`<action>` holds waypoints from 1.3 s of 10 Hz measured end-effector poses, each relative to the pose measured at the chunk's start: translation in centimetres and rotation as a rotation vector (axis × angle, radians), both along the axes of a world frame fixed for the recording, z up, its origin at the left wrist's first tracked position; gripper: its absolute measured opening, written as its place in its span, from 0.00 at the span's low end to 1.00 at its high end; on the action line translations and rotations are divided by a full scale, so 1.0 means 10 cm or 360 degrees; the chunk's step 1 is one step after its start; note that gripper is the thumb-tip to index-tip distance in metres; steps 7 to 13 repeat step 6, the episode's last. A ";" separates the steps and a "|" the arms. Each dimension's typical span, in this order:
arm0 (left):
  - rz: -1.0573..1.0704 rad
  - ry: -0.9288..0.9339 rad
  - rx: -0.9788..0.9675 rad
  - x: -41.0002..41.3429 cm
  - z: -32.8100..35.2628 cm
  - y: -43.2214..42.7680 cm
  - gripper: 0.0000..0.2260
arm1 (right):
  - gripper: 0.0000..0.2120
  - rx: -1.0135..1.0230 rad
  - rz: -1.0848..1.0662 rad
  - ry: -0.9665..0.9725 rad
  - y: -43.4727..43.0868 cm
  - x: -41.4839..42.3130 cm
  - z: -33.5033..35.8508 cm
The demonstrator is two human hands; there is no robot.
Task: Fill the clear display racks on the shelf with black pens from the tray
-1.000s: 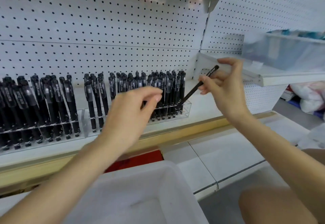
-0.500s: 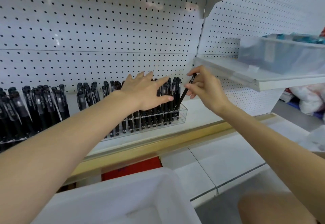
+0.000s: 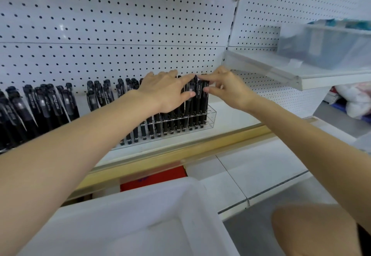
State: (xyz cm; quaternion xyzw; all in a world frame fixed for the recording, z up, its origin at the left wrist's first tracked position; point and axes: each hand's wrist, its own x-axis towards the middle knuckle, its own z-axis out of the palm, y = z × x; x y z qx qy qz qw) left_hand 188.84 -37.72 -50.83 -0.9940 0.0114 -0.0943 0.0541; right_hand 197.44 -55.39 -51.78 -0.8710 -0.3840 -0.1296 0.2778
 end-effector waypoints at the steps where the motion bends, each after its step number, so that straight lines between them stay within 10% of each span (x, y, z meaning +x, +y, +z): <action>1: 0.0004 0.0002 0.0021 0.01 0.00 -0.01 0.28 | 0.21 -0.0017 0.0010 0.0022 0.00 0.01 -0.03; 13: -0.0163 -0.0083 0.0320 -0.51 0.06 0.13 0.32 | 0.31 -0.0489 0.0028 -0.0286 -0.05 -0.61 0.11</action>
